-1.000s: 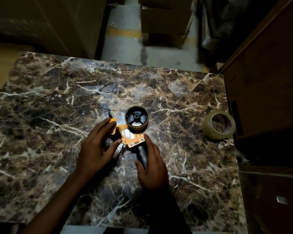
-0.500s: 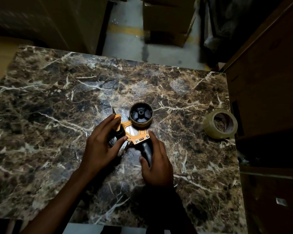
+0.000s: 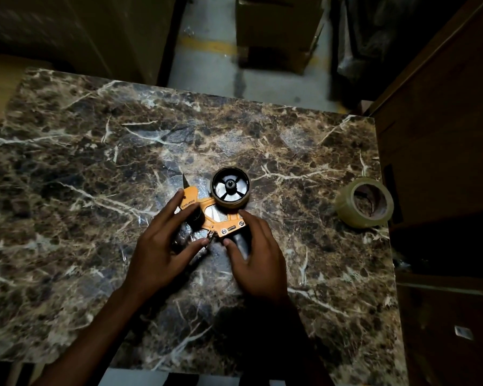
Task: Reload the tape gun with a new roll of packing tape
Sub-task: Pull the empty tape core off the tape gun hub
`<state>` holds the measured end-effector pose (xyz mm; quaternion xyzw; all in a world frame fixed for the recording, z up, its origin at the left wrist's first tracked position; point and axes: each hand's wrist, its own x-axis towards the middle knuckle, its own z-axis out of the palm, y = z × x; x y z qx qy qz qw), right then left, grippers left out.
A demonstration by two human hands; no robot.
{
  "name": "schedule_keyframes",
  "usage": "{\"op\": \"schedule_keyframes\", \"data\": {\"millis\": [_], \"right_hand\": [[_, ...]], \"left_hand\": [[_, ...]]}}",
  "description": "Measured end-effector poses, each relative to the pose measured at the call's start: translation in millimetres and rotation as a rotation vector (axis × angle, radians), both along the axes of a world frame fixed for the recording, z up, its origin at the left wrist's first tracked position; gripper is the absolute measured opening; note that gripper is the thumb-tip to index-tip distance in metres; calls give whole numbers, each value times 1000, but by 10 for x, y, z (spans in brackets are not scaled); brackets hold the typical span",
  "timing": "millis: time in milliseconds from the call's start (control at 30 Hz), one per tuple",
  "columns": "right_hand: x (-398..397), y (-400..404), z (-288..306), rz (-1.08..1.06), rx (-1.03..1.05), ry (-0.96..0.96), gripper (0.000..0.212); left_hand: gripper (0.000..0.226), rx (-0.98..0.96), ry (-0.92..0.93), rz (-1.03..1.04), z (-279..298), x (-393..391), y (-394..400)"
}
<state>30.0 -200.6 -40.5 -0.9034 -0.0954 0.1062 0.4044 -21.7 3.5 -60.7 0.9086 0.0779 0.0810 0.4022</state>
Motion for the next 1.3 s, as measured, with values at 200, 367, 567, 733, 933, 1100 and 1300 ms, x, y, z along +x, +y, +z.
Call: {"op": "schedule_keyframes", "data": {"millis": [200,367,567,733,933,1100,1300], "right_hand": [[112,40,70,-67,119,38,50],[432,157,83,-237,211,44,39],[819,359,-10,-326,207,139,44],[922,473,-36,-347,221,201,40],[977,447,-51,-403,259,242,31],[984,405,-70,-402,269,299,30],[1018,399,-85,-389,304,361,16]], "left_hand": [[66,75,-45,35,35,175,47],[61,48,-10,66,173,645,106],[57,47,233,19,307,1198,132],[81,77,392,-53,287,1419,219],[77,22,448,-88,228,1455,230],[64,-20,469,-66,199,1462,218],[53,-137,494,-99,199,1472,215]]}}
